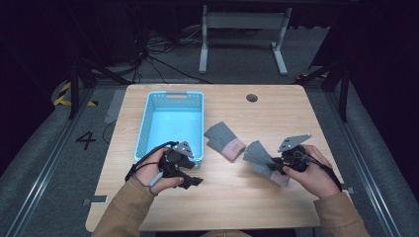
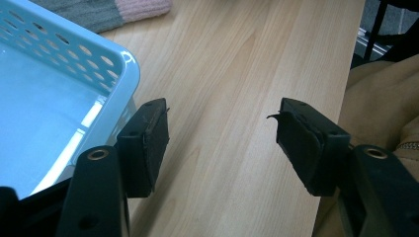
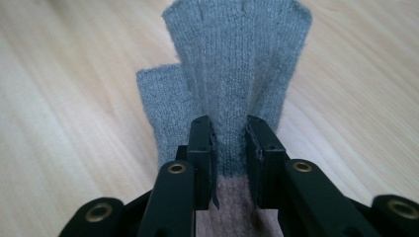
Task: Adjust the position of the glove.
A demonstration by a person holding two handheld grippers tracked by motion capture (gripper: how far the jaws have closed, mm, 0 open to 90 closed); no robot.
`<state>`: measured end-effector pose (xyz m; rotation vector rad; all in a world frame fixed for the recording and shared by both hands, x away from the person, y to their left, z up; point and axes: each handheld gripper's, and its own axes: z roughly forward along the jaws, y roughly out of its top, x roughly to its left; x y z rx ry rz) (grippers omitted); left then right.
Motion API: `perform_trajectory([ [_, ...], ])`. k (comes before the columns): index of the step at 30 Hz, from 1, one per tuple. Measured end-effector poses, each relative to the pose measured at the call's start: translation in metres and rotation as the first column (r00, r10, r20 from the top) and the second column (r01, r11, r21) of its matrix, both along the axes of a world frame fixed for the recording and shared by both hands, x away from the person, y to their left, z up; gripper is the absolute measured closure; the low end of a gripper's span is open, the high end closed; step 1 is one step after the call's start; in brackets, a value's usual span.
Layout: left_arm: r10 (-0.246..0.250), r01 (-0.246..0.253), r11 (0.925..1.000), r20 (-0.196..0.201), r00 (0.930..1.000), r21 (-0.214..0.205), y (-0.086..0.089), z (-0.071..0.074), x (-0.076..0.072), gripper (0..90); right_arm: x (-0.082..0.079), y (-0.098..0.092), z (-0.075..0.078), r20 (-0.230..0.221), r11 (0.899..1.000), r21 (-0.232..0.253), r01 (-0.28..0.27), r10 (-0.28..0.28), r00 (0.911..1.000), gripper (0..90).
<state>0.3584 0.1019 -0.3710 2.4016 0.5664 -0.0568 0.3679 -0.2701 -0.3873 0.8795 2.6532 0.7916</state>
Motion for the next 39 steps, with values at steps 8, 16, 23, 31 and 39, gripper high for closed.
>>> perform_trajectory([
  [8, -0.001, 0.001, 1.0000, 0.004, 1.0000, -0.003, 0.001, 0.001, -0.001, 38.0, -0.009, 0.025, -0.014, -0.039, 0.979, -0.060, -0.194, 0.192, 0.9807, 74.5],
  [16, 0.003, -0.003, 1.0000, 0.005, 1.0000, 0.002, 0.003, 0.001, 0.000, 37.9, -0.014, 0.043, -0.025, -0.063, 0.949, -0.076, -0.305, 0.301, 0.9516, 74.1],
  [23, 0.006, -0.006, 1.0000, 0.005, 1.0000, -0.001, 0.003, 0.000, -0.001, 38.0, -0.017, 0.053, -0.029, -0.067, 0.925, -0.074, -0.372, 0.367, 0.9276, 73.7],
  [31, 0.006, -0.006, 1.0000, 0.005, 1.0000, -0.003, 0.004, 0.002, -0.001, 37.9, -0.016, 0.058, -0.041, -0.075, 0.919, -0.066, -0.389, 0.385, 0.9200, 61.7],
  [39, 0.000, 0.000, 1.0000, 0.007, 1.0000, -0.007, 0.002, 0.002, 0.001, 37.9, -0.014, 0.046, -0.031, -0.036, 0.956, 0.006, -0.293, 0.293, 0.9553, 56.6],
])
